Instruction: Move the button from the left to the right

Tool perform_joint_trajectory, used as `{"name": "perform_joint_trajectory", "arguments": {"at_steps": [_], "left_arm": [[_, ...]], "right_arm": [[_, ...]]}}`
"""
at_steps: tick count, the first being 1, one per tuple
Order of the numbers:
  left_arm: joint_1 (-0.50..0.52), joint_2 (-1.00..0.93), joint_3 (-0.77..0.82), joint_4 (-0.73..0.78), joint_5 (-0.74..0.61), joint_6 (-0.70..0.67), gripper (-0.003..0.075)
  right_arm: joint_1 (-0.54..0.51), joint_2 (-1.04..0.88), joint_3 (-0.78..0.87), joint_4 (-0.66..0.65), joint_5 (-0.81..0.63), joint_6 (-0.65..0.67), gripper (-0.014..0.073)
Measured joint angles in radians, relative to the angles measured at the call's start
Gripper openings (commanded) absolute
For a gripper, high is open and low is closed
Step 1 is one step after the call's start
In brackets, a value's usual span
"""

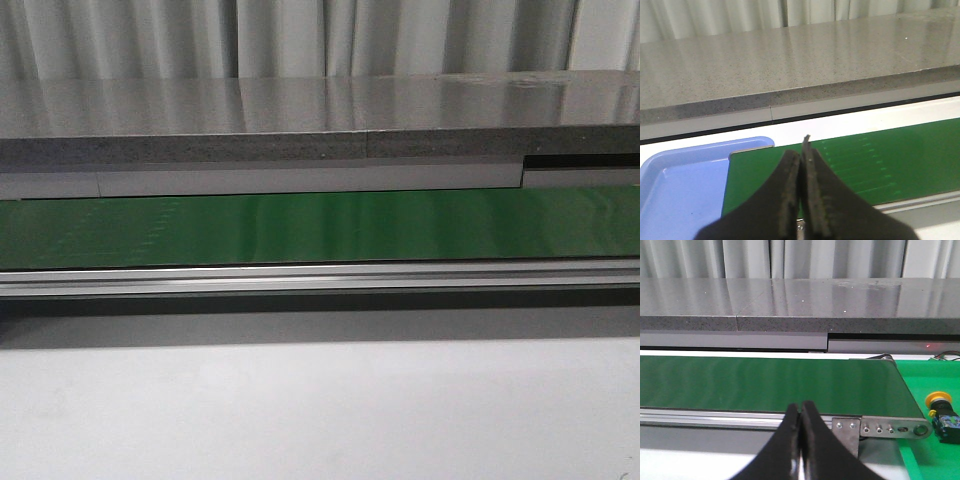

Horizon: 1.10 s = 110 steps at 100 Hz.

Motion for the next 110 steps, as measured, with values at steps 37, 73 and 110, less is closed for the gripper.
{"name": "perform_joint_trajectory", "arguments": {"at_steps": [37,73,110], "left_arm": [[0.0,0.0,0.0,0.0,0.0,0.0,-0.002],[0.042,-0.044,0.11,0.033,-0.224,0.0,-0.002],[0.086,-0.301,0.381,0.054,-0.242,-0.017,-0.002]], "right_arm": [[0.0,0.0,0.0,0.0,0.0,0.0,-0.0068],[0.0,0.0,0.0,0.0,0.0,0.0,-0.0068],[0.0,0.0,0.0,0.0,0.0,0.0,-0.0068]]}}
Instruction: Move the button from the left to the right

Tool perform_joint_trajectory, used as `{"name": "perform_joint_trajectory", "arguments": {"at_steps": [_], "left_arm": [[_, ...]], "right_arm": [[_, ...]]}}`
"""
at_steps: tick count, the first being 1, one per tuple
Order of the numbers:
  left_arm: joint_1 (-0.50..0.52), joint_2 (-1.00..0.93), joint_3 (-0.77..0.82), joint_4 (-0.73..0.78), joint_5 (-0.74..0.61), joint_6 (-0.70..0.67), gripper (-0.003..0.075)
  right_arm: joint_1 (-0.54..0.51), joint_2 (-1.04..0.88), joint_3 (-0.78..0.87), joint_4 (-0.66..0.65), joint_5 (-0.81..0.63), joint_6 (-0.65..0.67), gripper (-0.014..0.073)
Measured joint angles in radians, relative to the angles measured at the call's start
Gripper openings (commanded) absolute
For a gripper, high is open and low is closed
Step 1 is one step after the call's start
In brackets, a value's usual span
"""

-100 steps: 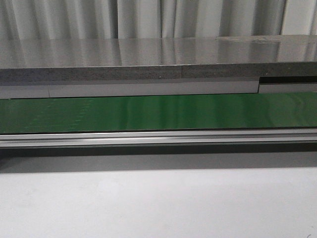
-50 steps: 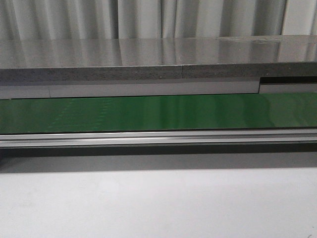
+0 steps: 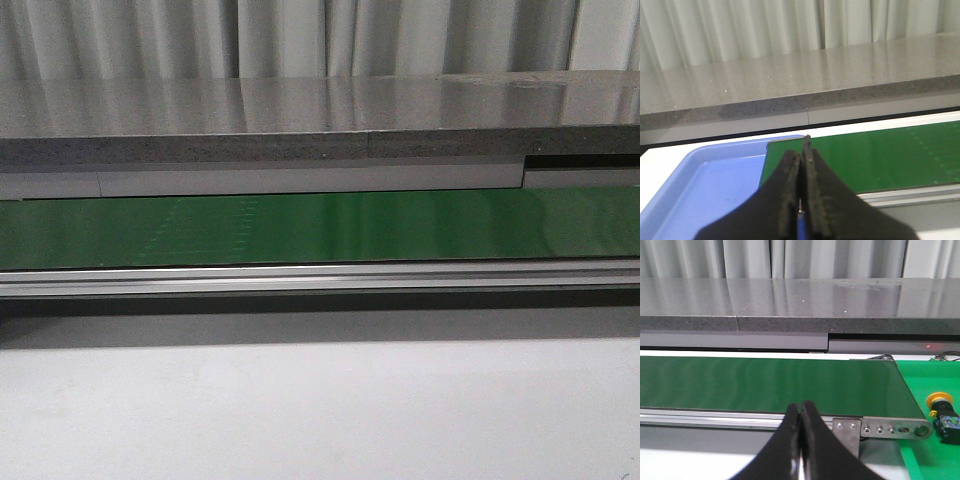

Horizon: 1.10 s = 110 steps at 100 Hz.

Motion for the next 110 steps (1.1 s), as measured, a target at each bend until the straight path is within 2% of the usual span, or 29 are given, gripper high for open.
{"name": "perform_joint_trajectory", "arguments": {"at_steps": [18,110], "left_arm": [[0.0,-0.106,0.017,0.003,0.0,-0.053,-0.002],[0.0,-0.107,0.017,0.005,0.033,-0.074,-0.002]], "right_arm": [[0.0,0.0,0.0,0.0,-0.001,0.0,-0.0068],[0.0,0.0,0.0,0.0,-0.001,0.0,-0.0068]]}}
